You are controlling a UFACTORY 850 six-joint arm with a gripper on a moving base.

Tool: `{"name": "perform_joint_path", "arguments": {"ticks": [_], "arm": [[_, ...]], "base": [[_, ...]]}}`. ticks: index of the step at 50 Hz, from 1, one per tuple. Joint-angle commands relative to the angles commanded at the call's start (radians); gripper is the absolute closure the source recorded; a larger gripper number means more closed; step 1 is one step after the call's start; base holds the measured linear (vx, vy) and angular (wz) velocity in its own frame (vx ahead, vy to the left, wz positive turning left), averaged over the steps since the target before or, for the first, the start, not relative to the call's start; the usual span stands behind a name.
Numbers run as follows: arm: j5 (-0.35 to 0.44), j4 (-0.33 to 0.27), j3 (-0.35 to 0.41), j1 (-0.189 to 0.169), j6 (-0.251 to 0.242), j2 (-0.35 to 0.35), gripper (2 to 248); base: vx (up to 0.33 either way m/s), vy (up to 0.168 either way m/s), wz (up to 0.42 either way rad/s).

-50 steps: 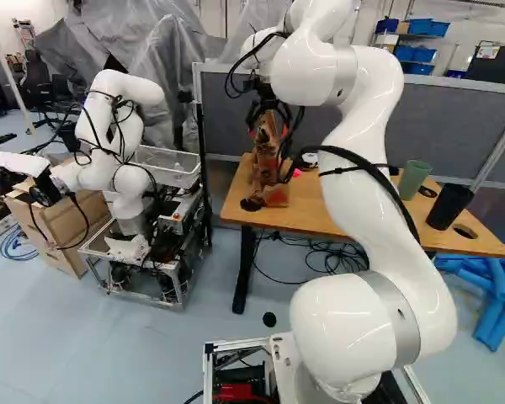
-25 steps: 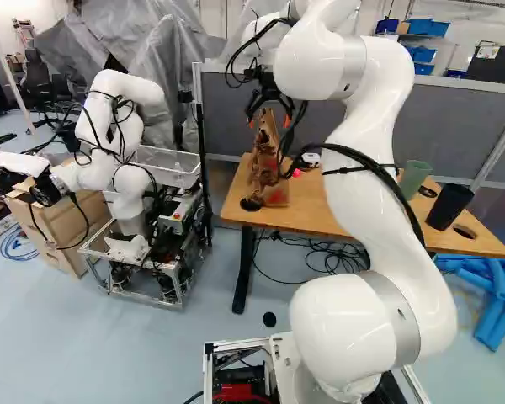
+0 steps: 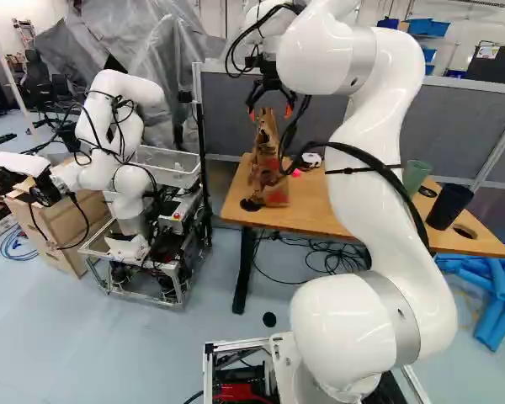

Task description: Pick up the bag on the ground and place it on the table

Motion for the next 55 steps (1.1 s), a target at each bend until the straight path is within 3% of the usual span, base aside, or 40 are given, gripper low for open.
{"name": "perform_joint_path", "arguments": {"ticks": [33,55], "arm": [[0.000,0.000,0.000,0.000,0.000,0.001,3],[0.000,0.000,0.000,0.000,0.000,0.001,3]], "base": [[-0.022,0.001,0.003],[-0.090,0.053,-0.005]]}}
